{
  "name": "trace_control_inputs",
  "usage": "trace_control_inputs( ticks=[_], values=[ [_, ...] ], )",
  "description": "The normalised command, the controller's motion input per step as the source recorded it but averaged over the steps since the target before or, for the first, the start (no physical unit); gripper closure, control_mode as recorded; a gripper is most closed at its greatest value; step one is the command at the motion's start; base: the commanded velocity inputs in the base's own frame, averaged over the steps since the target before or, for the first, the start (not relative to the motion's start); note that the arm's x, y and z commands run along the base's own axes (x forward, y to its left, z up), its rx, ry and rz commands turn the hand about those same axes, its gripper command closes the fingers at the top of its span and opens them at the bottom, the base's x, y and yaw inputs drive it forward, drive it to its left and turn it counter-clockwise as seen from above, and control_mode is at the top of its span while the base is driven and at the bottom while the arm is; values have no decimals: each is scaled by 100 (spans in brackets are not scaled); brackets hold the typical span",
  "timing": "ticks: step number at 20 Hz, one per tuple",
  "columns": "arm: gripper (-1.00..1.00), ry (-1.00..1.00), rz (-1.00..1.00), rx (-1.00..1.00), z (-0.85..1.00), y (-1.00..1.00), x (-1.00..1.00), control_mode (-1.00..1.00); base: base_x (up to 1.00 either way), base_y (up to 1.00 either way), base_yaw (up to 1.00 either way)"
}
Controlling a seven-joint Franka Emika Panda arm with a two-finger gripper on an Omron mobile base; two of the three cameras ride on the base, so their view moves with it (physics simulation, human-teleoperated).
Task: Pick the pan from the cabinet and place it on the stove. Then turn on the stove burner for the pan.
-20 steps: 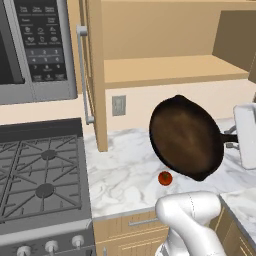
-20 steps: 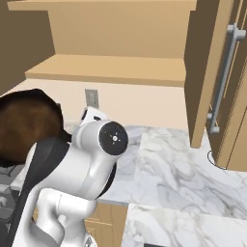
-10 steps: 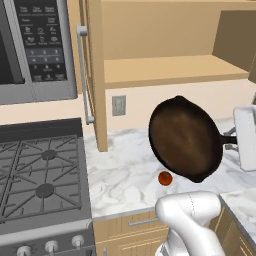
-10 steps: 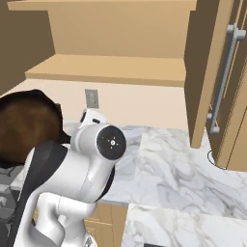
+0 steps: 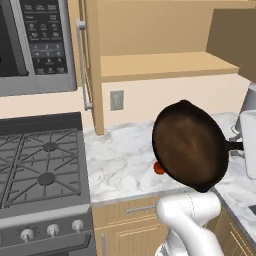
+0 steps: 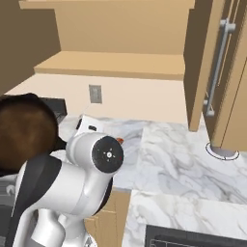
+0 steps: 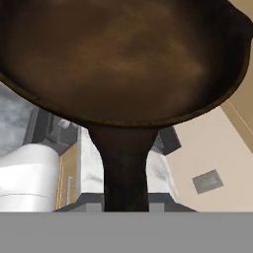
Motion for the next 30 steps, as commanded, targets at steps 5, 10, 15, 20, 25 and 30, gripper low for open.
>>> trace_control_inputs(
  ticks=[5,10,15,20,25,30],
  values=[
    [100,0,0,0,0,0,0,100,-62,27,0],
    [100,0,0,0,0,0,0,100,-38,40,0],
    [100,0,0,0,0,0,0,100,-20,62,0],
    [100,0,0,0,0,0,0,100,-23,68,0],
    [100,0,0,0,0,0,0,100,-35,68,0],
    [100,0,0,0,0,0,0,100,-45,64,0]
  ],
)
